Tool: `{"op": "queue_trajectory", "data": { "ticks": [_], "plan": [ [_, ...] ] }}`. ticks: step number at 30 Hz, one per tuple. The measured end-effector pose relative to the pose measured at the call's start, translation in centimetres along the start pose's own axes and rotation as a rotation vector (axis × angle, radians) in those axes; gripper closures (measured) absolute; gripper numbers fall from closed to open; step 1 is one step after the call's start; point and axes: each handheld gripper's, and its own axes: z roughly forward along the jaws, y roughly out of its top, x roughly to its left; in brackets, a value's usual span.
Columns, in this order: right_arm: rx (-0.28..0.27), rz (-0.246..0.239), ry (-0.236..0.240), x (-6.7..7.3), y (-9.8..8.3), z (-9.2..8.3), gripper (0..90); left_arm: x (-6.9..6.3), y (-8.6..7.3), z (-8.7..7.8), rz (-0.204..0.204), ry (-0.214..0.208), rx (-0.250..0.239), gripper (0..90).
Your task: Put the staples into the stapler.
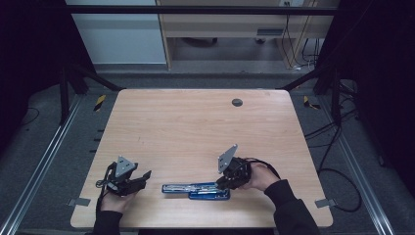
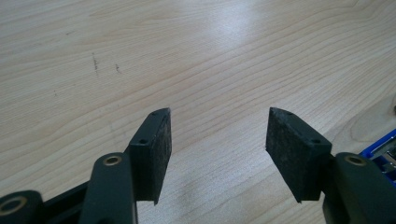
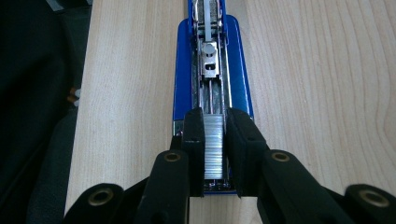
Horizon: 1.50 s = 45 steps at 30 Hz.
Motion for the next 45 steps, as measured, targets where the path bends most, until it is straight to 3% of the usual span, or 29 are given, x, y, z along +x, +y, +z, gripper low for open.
{"op": "queue_trajectory", "data": {
  "ticks": [11, 19, 45],
  "plan": [
    [-0.049, -0.042, -0.003, 0.13, 0.41, -0.95, 78.1, -0.06, 0.01, 0.05, 0.004, 0.0, 0.004, 40.5],
    [-0.046, -0.045, 0.023, 0.08, 0.13, -0.17, 78.1, -0.02, -0.01, 0.05, 0.001, 0.0, 0.002, 40.5],
    [-0.043, -0.052, 0.026, -0.3, -0.37, -0.08, 78.1, -0.01, -0.02, 0.08, 0.002, 0.0, 0.006, 40.5]
  ]
}}
